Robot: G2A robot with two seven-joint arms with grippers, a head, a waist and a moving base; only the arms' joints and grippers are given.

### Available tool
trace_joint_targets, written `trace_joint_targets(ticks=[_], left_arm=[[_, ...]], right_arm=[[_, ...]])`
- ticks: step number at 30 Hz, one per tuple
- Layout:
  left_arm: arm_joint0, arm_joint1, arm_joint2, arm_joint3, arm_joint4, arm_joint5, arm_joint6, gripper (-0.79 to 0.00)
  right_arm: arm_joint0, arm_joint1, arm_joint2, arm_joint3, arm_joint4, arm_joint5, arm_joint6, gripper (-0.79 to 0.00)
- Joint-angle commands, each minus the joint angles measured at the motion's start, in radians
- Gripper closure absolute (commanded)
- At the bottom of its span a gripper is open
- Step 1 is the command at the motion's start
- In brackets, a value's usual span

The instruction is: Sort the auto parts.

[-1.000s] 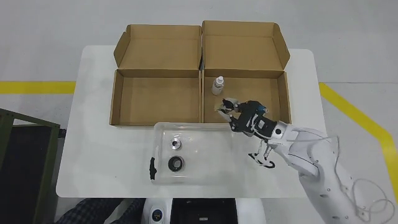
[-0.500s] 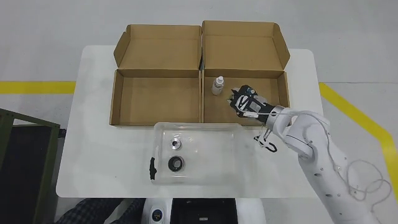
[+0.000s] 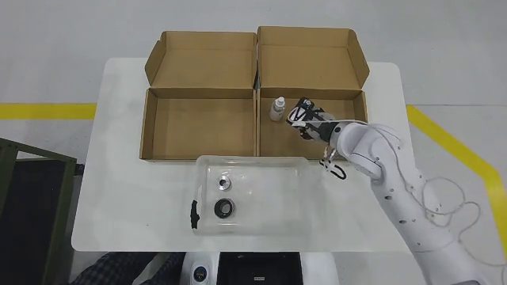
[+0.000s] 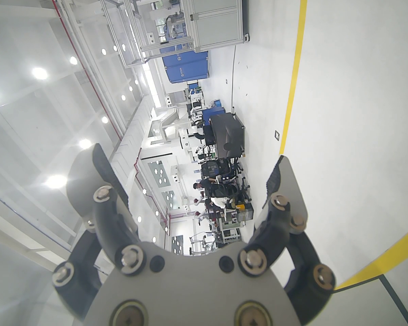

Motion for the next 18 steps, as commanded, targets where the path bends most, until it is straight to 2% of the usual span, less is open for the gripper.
trace_joint_targets(ticks=[1,11,12,16,18], left_arm=[[0.0,0.0,0.0,0.0,0.0,0.0,0.0,-0.785],[0.0,0.0,0.0,0.0,0.0,0.0,0.0,-0.785],[0.0,0.0,0.0,0.0,0.0,0.0,0.0,-0.785],[0.0,0.0,0.0,0.0,0.0,0.0,0.0,-0.785],[0.0,0.0,0.0,0.0,0.0,0.0,0.0,-0.785]], right_arm=[[0.01,-0.003,-0.014,0.021,-0.005,0.006,0.002,0.0],[0.073,-0.025,-0.077,0.126,0.004,0.024,0.001,0.0],[0.078,-0.026,-0.081,0.133,0.004,0.025,0.002,-0.034],[0.092,-0.031,-0.092,0.153,0.009,0.027,0.001,-0.311],[0.097,-0.033,-0.095,0.159,0.012,0.027,0.0,-0.351]])
